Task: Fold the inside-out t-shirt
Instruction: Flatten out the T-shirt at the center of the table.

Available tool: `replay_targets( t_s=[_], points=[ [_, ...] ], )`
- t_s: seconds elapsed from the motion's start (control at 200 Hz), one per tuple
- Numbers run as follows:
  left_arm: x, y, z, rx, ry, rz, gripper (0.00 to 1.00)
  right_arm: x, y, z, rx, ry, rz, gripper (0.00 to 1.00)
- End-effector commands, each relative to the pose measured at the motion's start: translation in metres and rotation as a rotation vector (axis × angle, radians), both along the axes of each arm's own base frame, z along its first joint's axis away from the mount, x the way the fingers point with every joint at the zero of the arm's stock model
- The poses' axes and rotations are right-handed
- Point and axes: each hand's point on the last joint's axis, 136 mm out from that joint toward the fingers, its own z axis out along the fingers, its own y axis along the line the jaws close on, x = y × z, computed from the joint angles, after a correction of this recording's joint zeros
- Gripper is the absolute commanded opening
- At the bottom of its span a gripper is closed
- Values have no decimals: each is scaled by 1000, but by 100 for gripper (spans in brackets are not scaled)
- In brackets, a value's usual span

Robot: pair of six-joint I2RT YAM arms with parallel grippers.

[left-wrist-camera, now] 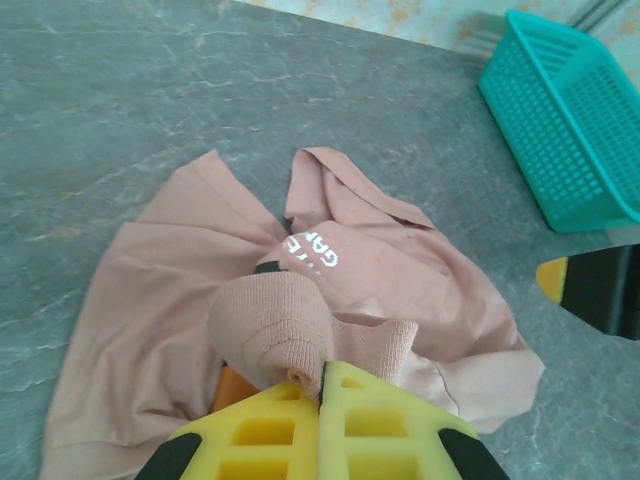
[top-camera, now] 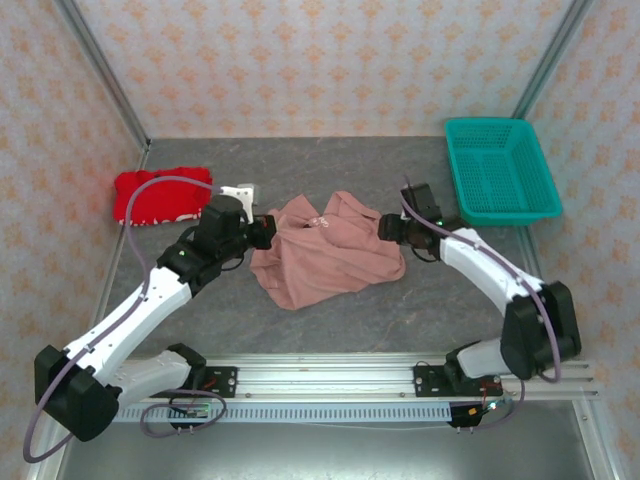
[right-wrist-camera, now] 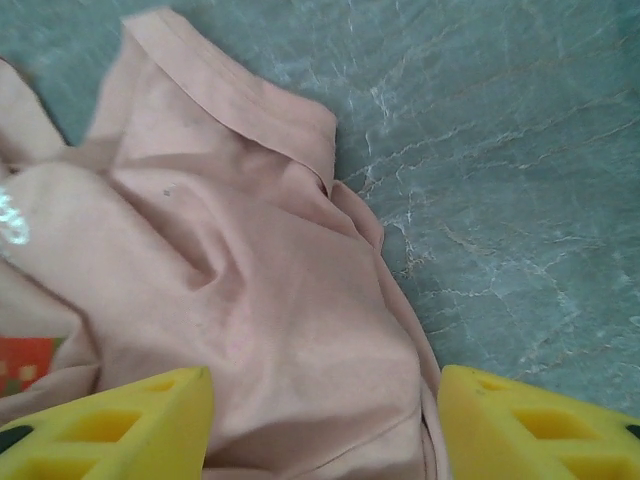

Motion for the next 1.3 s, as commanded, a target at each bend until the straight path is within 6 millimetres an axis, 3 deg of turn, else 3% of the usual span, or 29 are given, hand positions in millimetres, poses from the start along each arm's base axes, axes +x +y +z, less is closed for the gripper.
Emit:
replay_targets(
  t_s=[0.0, 0.09, 0.135, 0.175, 0.25, 0.3, 0.35, 0.41, 0.49, 0.57, 0.651, 0.746, 0.821, 0.936, 1.001, 1.106, 1.166, 1.291],
  points=[
    [-3, 19, 0, 61, 15, 69, 0, 4, 0, -24, -32, 65, -13, 62],
    [-5, 26, 6, 63, -5, 89, 0, 10, 6, -42, 17, 79, -19, 64],
    [-6, 29, 11, 62, -20, 100, 0, 15, 11, -50, 48, 101, -16, 60],
    [-6, 33, 16, 58, -32, 116, 0, 20, 14, -55, 66, 112, -11, 48],
    [-7, 38, 32, 40, -69, 128, 0, 30, 11, -48, 83, 92, -17, 14],
    [-6, 42, 50, 27, -107, 136, 0, 36, 6, -24, 101, 31, -26, 0],
    [-6, 43, 75, 1, -158, 136, 0, 39, -6, 13, 100, -63, -49, 0],
    [-7, 38, 112, -47, -235, 110, 0, 37, -25, 74, 83, -206, -83, 0],
    [-12, 40, 162, -88, -332, 109, 0, 20, -42, 146, 60, -365, -112, 0],
    [-19, 56, 200, -60, -409, 163, 0, 2, -52, 199, 70, -479, -120, 0],
    [-25, 69, 224, -22, -452, 202, 0, -12, -56, 231, 76, -540, -118, 0],
    [-31, 75, 240, -3, -467, 215, 0, -18, -55, 251, 97, -583, -104, 0],
    [-34, 79, 247, 14, -474, 225, 0, -11, -50, 260, 111, -596, -89, 0],
    [-38, 97, 254, 101, -483, 285, 0, 11, -47, 259, 83, -593, -94, 0],
    [-32, 109, 244, 171, -442, 346, 0, 21, -42, 249, 98, -572, -90, 0],
    [-22, 131, 209, 286, -335, 447, 0, 35, -16, 198, 134, -461, -53, 0],
    [-17, 147, 187, 346, -274, 506, 0, 29, 7, 154, 140, -358, -8, 0],
    [-7, 166, 144, 400, -142, 541, 0, 7, 38, 65, 137, -112, 78, 22]
  ],
)
